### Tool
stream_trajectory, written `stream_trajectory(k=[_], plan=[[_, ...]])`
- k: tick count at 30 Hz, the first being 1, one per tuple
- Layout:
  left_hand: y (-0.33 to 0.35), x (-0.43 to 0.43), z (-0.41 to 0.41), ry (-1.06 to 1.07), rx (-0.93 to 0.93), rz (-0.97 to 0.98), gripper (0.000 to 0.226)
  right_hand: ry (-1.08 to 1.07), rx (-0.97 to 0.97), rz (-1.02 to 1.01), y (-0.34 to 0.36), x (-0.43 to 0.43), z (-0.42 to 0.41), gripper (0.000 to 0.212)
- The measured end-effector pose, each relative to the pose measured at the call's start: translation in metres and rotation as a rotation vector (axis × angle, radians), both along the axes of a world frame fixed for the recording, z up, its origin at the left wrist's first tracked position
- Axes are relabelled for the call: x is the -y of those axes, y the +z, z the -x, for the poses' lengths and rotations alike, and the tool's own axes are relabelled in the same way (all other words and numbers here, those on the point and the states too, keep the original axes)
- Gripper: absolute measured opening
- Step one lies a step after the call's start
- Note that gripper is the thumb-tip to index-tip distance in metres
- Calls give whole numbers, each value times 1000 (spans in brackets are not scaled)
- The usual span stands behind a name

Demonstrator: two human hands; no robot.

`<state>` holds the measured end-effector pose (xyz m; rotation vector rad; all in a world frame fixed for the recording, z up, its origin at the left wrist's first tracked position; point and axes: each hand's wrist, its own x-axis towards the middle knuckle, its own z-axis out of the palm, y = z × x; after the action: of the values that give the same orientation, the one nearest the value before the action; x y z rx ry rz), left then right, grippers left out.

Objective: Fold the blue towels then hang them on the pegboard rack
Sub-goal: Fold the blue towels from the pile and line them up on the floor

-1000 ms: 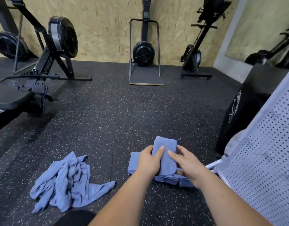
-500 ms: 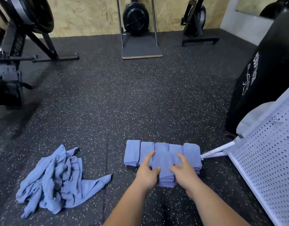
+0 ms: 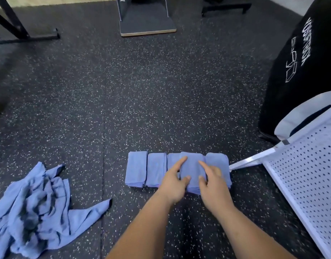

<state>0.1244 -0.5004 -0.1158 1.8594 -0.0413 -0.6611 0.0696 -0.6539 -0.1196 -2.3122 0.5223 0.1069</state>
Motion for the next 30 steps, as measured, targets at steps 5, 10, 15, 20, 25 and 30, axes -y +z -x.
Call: stream_trajectory(k=[5,10,15,20,25,30], plan=[[-16,26,-17,1,13,23,66,-34,-27,313,-14,16,-14,55],[-46,38,-19,-199,74,-165,73,44,-249,410,-31,21,-15,68],[-63,38,-21,-321,438,-619,77,117,-282,463,-40,23,-11,73],[-64,44,-25,-406,453,-709,76,179,-375,456,-35,28,-17,73],[-56,42,-28,-435,383,-674,81,174,-374,429,-25,29,-19,74],[-38,18,-18,-329,321,-584,79,161,-343,435,-6,23,-15,73]])
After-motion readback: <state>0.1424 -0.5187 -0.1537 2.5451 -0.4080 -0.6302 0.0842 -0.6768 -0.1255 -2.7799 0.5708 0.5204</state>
